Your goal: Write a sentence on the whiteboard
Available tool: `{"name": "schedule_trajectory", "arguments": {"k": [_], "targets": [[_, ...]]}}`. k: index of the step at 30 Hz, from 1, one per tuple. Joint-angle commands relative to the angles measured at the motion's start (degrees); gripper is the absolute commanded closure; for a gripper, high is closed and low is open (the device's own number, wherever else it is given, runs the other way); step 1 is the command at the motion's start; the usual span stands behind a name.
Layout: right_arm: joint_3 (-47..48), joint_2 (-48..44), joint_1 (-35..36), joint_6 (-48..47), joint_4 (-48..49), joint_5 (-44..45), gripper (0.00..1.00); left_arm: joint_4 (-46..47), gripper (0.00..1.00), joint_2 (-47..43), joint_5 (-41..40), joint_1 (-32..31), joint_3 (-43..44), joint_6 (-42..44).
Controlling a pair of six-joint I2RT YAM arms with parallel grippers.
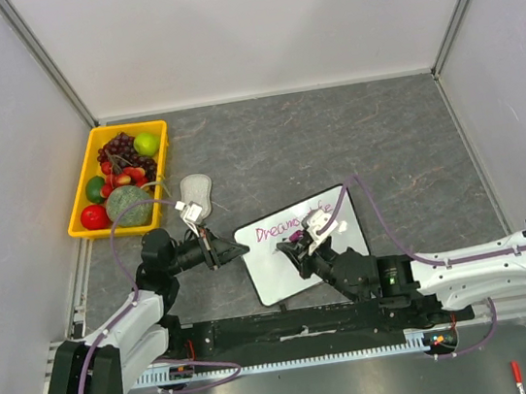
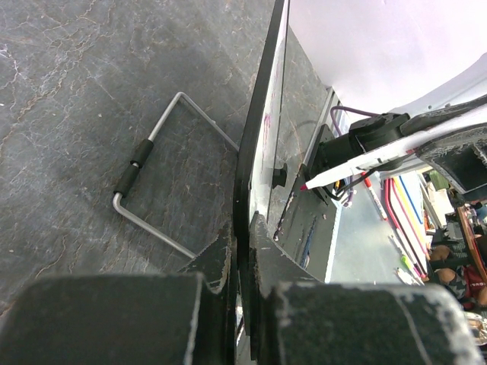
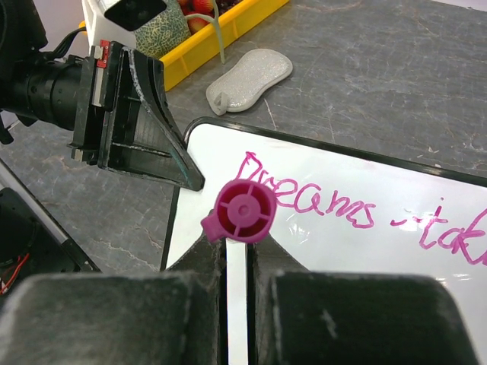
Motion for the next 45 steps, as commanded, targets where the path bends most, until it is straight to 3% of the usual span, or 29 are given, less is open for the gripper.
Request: {"name": "schedule_trajectory", "arguments": {"k": [1, 18, 45], "targets": [[0.3, 1.6, 0.4, 0.3, 6.8, 3.0, 1.0, -0.8, 0.98, 0.2, -1.7, -0.2, 0.6, 4.5], [1.9, 6.2, 0.4, 1.5, 6.6, 7.2, 1.0, -0.8, 0.98, -0.8, -1.4, -0.2, 0.3, 4.5], [2.1, 7.8, 0.3, 4.4, -0.5, 2.2, 1.0, -0.8, 0.98, -1.2, -1.4, -0.1, 0.3, 4.5]]}}
